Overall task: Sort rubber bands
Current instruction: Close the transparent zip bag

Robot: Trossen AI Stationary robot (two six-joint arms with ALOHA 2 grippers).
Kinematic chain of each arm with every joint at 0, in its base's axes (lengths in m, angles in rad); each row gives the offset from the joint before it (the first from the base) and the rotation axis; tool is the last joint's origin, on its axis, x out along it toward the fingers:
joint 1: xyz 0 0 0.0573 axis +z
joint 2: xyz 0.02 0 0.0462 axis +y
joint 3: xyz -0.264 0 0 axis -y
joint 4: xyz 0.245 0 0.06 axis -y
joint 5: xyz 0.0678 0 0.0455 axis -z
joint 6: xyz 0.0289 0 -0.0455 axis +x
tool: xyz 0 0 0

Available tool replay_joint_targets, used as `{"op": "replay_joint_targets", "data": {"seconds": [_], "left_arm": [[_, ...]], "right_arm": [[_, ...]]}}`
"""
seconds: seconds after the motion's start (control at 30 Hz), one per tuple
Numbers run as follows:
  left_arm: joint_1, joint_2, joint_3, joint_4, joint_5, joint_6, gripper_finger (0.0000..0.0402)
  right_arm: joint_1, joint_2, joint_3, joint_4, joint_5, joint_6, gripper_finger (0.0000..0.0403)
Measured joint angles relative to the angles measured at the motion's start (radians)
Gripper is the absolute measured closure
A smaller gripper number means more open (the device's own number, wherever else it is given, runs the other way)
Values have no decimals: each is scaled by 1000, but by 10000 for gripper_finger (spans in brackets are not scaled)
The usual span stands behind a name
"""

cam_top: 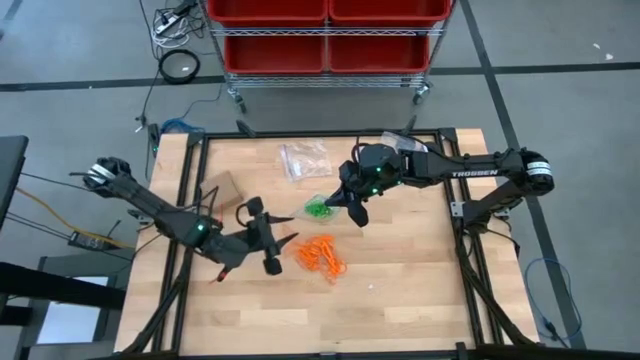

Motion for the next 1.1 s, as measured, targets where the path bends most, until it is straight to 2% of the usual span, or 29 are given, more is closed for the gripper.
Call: {"op": "replay_joint_targets", "data": {"seconds": [0.27, 0.4, 0.53, 0.67, 0.83, 1.1], "left_arm": [[-6, 2, -126, 208, -177, 86, 216], [-6, 0, -157, 352, -181, 171, 216], [-6, 0, -160, 415, -179, 227, 216], [-6, 0, -160, 411, -176, 228, 216], [-6, 0, -160, 386, -86, 184, 216], [-4, 0, -160, 291, -69, 105, 216]], "right_arm": [[-5, 0, 0, 6, -13, 1, 403], [-6, 0, 0, 2, -34, 1, 403], [-5, 0, 0, 1, -36, 1, 403], [-6, 0, 0, -2, -39, 0, 403], [-6, 0, 0, 0, -39, 0, 403], [-4, 0, 0, 35, -68, 1, 403]]}}
